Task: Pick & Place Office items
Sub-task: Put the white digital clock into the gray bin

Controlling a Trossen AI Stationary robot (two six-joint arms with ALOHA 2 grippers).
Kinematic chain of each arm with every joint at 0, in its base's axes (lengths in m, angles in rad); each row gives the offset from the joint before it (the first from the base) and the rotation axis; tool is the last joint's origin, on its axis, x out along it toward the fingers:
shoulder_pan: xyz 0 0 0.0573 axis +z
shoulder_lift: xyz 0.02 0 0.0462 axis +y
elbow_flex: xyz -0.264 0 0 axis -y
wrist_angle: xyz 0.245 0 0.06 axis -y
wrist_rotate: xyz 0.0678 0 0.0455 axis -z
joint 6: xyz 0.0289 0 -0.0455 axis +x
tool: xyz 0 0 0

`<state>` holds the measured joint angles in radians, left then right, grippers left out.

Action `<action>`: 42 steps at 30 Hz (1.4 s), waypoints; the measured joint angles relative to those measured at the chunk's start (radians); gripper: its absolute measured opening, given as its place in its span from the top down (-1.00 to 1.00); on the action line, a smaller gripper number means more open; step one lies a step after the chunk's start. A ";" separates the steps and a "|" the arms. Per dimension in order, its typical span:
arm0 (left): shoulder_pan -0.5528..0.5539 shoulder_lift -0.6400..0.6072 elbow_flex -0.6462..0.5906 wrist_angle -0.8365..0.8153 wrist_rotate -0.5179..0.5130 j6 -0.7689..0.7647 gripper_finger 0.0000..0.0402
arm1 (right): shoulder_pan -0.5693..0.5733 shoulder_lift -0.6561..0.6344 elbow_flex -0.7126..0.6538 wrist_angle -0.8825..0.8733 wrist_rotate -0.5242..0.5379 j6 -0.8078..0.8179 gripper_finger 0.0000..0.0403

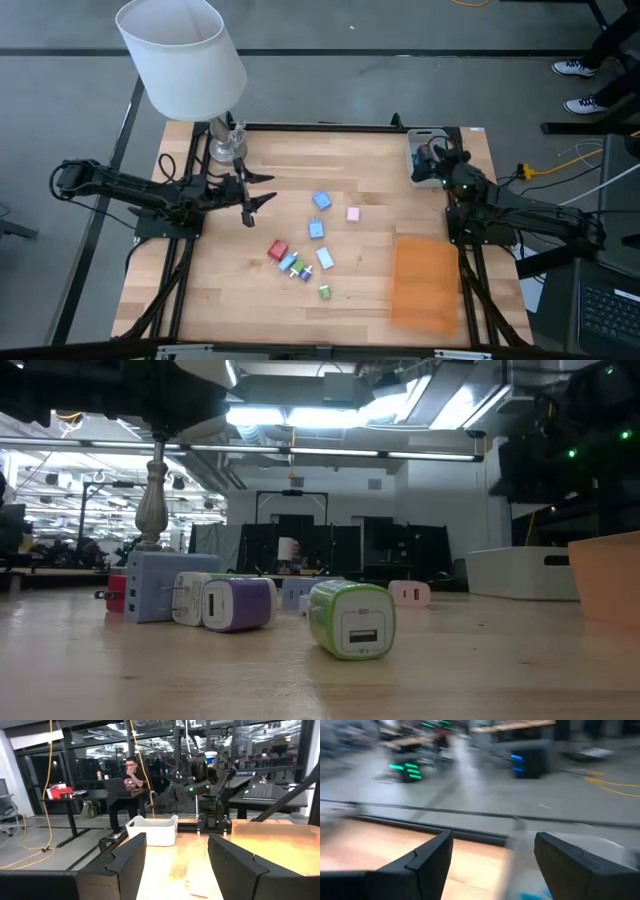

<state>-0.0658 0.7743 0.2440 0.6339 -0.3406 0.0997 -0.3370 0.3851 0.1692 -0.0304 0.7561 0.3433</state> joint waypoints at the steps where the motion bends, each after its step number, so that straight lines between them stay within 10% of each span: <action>1: 0.000 0.004 0.001 -0.006 0.003 0.000 -0.03 | 0.000 0.000 0.000 0.048 -0.056 -0.021 -0.36; 8: 0.000 0.082 0.022 -0.178 0.118 -0.005 -0.03 | 0.000 0.000 0.000 0.248 -0.318 -0.074 -0.24; 25: -0.003 0.419 0.190 -0.253 0.129 -0.204 -0.24 | 0.000 0.000 0.000 0.301 -0.490 -0.093 -0.17; 42: -0.207 0.467 0.191 -0.258 -0.155 -0.325 -0.24 | 0.000 0.000 0.000 0.355 -0.614 -0.090 -0.17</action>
<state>-0.2731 1.2415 0.4351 0.3762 -0.4953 -0.2256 -0.3367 0.3851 0.1692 0.3243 0.1417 0.2531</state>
